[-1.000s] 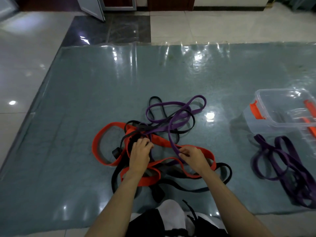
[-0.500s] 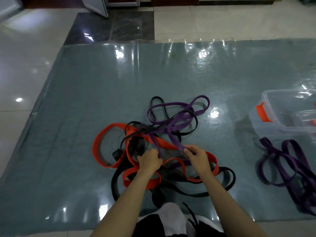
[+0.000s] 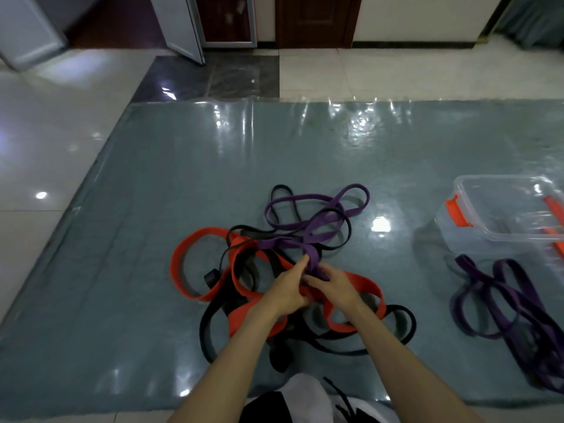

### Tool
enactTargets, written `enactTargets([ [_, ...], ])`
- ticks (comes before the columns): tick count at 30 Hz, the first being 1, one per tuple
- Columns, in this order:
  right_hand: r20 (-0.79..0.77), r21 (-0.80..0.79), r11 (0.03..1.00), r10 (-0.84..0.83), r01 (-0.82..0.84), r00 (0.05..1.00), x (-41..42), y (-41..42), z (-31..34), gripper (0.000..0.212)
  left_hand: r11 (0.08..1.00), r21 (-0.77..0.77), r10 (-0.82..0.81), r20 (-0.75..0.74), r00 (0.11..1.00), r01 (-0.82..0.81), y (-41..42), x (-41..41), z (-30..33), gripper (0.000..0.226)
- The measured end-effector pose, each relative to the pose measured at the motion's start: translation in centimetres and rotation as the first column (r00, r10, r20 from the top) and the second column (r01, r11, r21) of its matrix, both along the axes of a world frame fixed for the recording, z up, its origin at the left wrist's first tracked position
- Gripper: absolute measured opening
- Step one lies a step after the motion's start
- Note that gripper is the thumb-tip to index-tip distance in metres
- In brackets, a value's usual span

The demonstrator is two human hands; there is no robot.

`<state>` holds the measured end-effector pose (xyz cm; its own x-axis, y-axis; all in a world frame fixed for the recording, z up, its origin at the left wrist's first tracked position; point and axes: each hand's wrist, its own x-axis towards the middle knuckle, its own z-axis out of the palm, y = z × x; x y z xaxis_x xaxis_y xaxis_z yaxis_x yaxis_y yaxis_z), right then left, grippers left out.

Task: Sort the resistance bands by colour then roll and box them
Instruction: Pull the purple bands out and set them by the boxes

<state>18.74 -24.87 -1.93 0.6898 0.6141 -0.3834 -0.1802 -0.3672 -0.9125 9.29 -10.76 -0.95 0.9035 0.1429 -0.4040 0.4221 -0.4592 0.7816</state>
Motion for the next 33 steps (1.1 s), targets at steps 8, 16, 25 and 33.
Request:
enactTargets([
  [8, 0.090, -0.025, 0.984, -0.171, 0.174, 0.981, 3.3, 0.8, 1.9, 0.011, 0.982, -0.134, 0.149, 0.088, 0.985, -0.136, -0.2, 0.4, 0.3, 0.105],
  [16, 0.536, -0.338, 0.936, 0.104, 0.100, 0.838, 13.0, 1.1, 6.0, 0.041, 0.999, 0.049, 0.013, 0.019, 1.000, -0.014, 1.9, 0.2, -1.1, 0.081],
  [25, 0.515, -0.682, 0.730, 0.436, 0.045, 0.738, 15.3, -2.8, 0.5, 0.062, 0.907, 0.390, -0.177, 0.012, 0.984, 0.158, 3.4, 2.5, -3.6, 0.056],
  [33, 0.621, -0.343, 0.919, 0.377, -0.195, 0.687, 5.8, -3.5, -3.2, 0.044, 0.946, 0.318, -0.118, 0.152, 0.981, 0.065, 2.7, 3.2, -4.5, 0.036],
])
